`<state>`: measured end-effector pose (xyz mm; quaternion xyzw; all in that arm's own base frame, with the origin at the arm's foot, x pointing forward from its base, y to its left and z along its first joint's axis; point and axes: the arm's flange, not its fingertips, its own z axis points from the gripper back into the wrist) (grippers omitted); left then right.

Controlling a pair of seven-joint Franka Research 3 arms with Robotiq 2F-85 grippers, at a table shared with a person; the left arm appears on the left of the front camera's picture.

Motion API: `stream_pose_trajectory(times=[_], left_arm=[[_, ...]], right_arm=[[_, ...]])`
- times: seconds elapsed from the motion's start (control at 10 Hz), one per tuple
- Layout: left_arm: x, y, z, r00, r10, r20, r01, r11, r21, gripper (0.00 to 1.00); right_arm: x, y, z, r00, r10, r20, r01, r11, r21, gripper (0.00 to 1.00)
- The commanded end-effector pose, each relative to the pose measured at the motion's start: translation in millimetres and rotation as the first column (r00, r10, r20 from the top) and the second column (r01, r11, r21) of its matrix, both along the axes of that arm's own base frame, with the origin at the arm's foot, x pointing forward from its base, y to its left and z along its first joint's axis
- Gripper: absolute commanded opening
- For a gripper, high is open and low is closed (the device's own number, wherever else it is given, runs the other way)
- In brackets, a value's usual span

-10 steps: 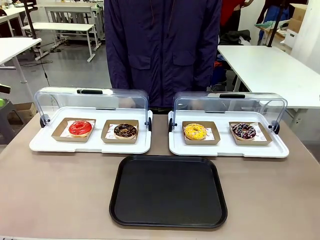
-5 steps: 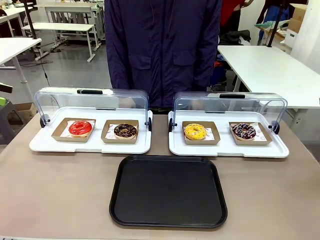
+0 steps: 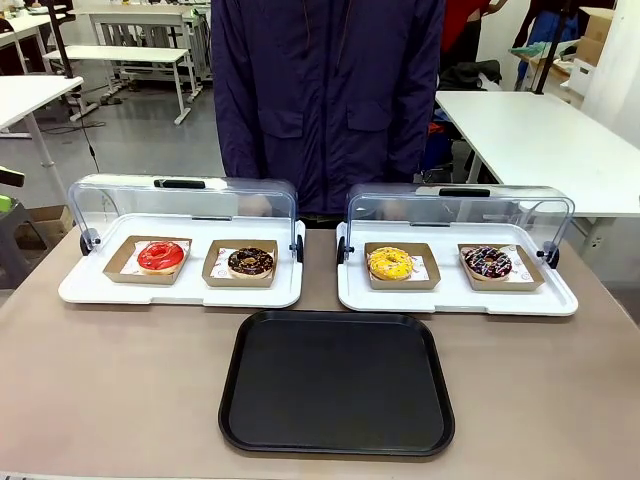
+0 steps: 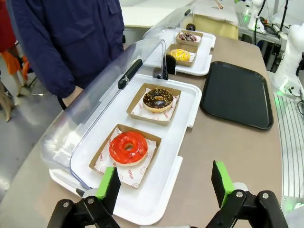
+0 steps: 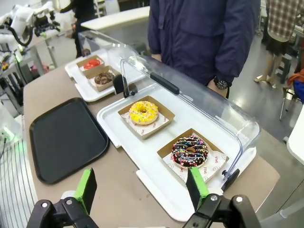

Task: Move the first donut from the left to the tray.
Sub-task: Pick up the Paper togo box containing the Donut indicated by the person and place it on the Handle tray.

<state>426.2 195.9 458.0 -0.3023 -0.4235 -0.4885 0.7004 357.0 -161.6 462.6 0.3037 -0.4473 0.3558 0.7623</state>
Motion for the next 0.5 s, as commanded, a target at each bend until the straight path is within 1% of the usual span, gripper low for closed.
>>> stream_pose_trajectory(times=[0.0, 0.4], left_arm=[[-2.9, -0.8, 0.5, 1.0, -0.004, 0.006, 0.004, 1.0, -0.011, 1.0], [-2.9, -0.8, 0.5, 1.0, -0.004, 0.006, 0.004, 1.0, -0.011, 1.0]], right_arm=[[4.2, -2.5, -0.6, 0.999, 0.011, 0.04, -0.011, 1.0, 0.007, 1.0], [4.2, -2.5, -0.6, 0.999, 0.011, 0.04, -0.011, 1.0, 0.007, 1.0]])
